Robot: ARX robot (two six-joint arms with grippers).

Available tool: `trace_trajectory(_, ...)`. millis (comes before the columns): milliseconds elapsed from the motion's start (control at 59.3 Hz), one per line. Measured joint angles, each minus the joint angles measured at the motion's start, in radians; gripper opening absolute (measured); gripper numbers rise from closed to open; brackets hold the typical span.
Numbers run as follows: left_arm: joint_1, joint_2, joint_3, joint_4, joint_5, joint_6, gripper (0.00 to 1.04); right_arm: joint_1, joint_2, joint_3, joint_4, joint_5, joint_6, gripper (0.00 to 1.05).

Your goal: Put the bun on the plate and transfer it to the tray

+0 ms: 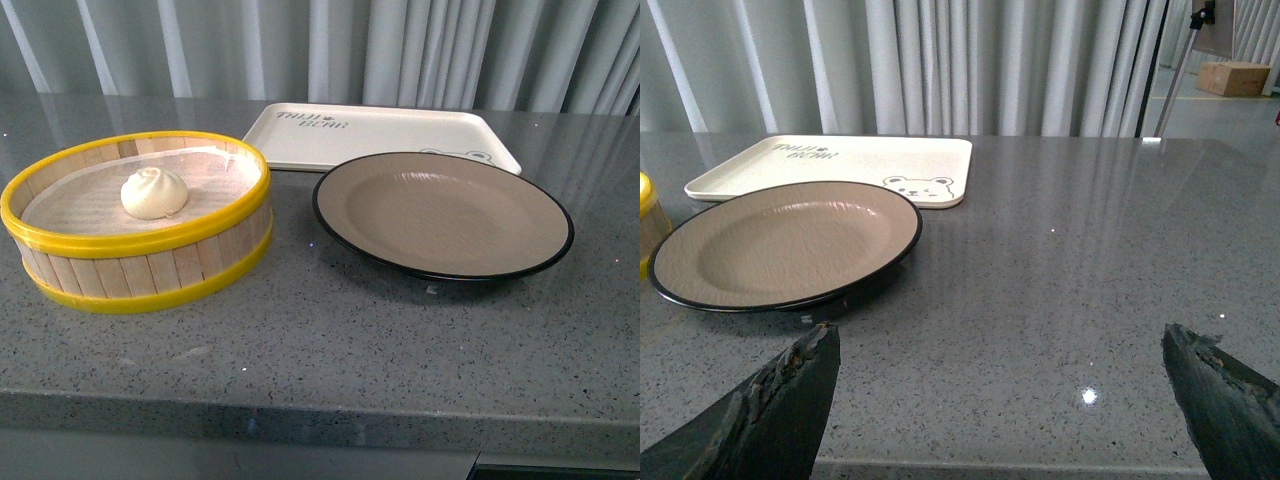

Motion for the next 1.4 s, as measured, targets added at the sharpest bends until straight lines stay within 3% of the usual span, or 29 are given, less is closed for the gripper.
trace_trajectory(1214,0.0,0.0,0.0,0.0,0.0,0.0,0.98,0.0,0.0,0.0,0.0,0.0,0.0,0.96)
trace_trajectory(1265,-0.02,0.025,0.013,-0.042,-0.051,-0.037,0.98,0.0,0.0,0.0,0.0,0.0,0.0,0.96)
trace_trajectory(1299,-0.055,0.096,0.043,-0.094,-0.158,-0.104,0.98,0.0,0.0,0.0,0.0,0.0,0.0,0.96)
trace_trajectory(1333,-0.075,0.17,0.064,-0.08,-0.204,-0.158,0.98,0.0,0.0,0.0,0.0,0.0,0.0,0.96)
trace_trajectory(1400,-0.093,0.317,0.106,0.005,-0.195,-0.234,0.98,0.0,0.0,0.0,0.0,0.0,0.0,0.96)
